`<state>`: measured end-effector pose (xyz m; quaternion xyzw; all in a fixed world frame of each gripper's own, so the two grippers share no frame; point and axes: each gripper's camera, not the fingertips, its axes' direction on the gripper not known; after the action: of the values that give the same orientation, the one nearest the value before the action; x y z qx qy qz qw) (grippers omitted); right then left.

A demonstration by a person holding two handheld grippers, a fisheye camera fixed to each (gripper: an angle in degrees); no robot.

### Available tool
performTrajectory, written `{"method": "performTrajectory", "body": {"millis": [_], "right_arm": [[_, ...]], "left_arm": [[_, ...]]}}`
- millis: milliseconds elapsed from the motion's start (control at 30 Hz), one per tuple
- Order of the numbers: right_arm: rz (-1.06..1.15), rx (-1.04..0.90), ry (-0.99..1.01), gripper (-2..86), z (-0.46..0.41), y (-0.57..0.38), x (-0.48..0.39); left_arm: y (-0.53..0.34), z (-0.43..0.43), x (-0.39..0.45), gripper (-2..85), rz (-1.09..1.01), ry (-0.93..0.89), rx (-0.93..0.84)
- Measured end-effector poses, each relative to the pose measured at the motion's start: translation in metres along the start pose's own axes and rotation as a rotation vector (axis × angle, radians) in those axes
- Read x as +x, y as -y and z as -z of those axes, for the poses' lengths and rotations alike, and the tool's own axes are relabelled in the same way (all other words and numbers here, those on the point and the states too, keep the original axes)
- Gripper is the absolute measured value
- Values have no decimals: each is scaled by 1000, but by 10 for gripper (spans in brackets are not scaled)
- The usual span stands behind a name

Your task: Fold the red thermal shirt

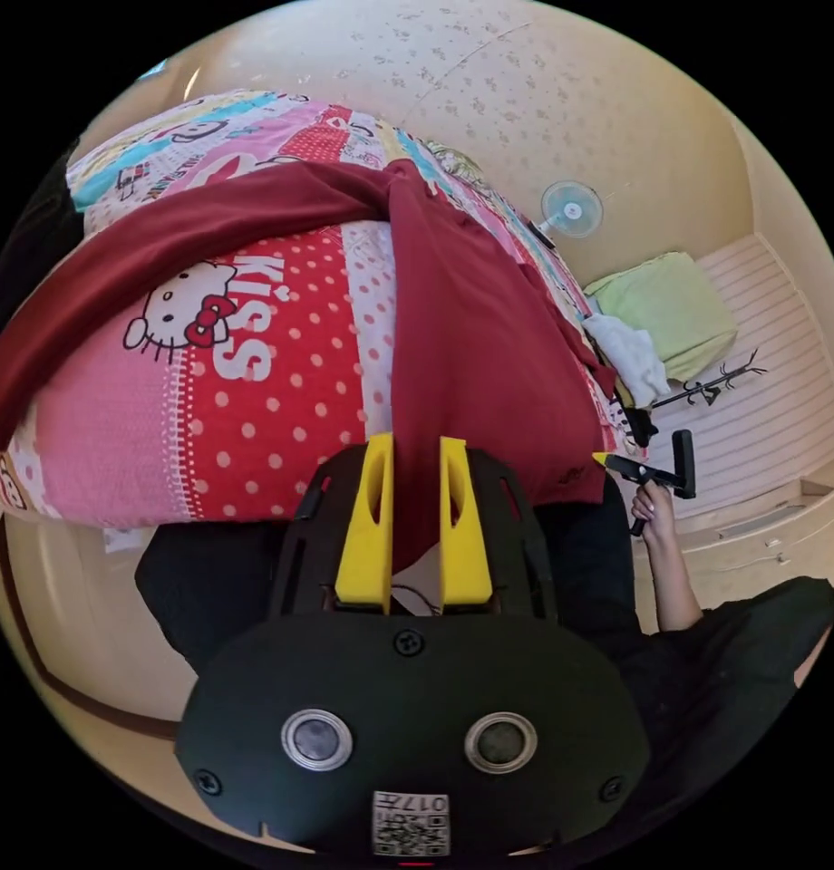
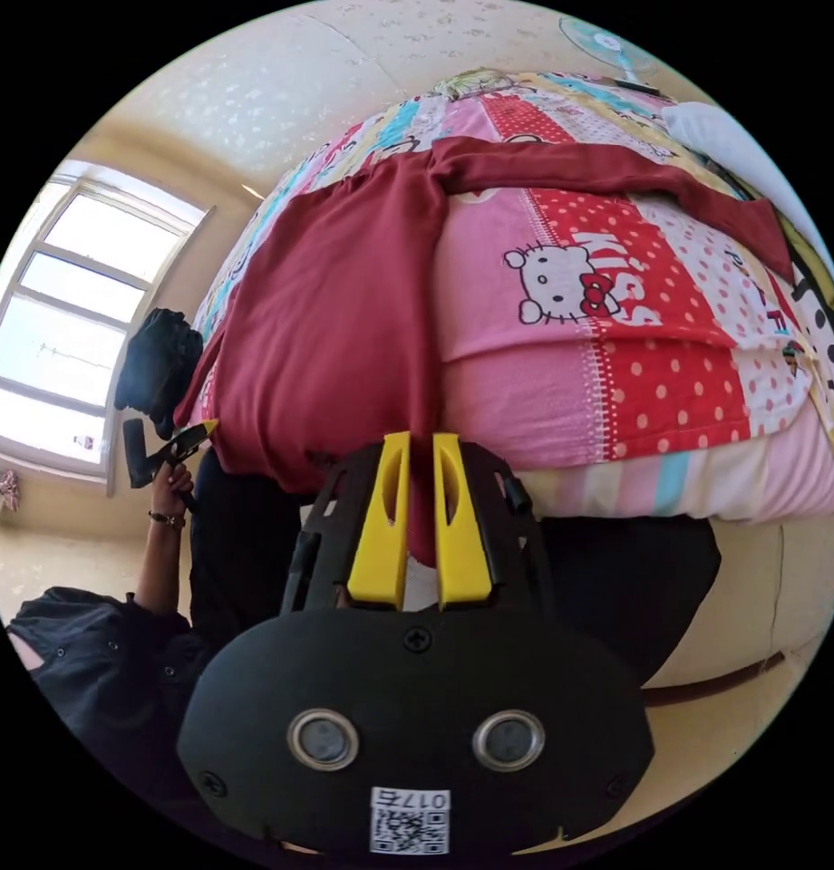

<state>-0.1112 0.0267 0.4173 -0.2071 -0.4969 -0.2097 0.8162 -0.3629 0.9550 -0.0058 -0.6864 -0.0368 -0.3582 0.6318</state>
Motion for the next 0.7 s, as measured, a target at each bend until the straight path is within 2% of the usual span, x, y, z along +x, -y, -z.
{"method": "performTrajectory", "body": {"millis": [67, 133, 267, 333, 400, 500, 600, 700], "right_arm": [[22, -11, 9, 42, 13, 4, 2], [49, 17, 58, 37, 37, 6, 5], [83, 60, 199, 33, 101, 2, 11], [123, 79, 176, 32, 128, -9, 4], [143, 43, 36, 31, 143, -28, -3], [83, -81, 0, 30, 114, -39, 19], [-26, -194, 43, 29, 79, -44, 58], [-85, -63, 66, 38, 95, -52, 86]], "left_arm": [[24, 4, 6, 54, -10, -27, -112], [40, 26, 12, 41, -47, -102, -150], [47, 101, 46, 32, -111, -257, -70], [39, 121, 72, 32, -175, -216, -67], [27, 124, 90, 33, -206, -126, -84], [13, 89, 81, 47, -94, -71, -174], [8, 55, 51, 69, 61, -130, -254], [15, 56, 47, 78, 89, -188, -205]]}}
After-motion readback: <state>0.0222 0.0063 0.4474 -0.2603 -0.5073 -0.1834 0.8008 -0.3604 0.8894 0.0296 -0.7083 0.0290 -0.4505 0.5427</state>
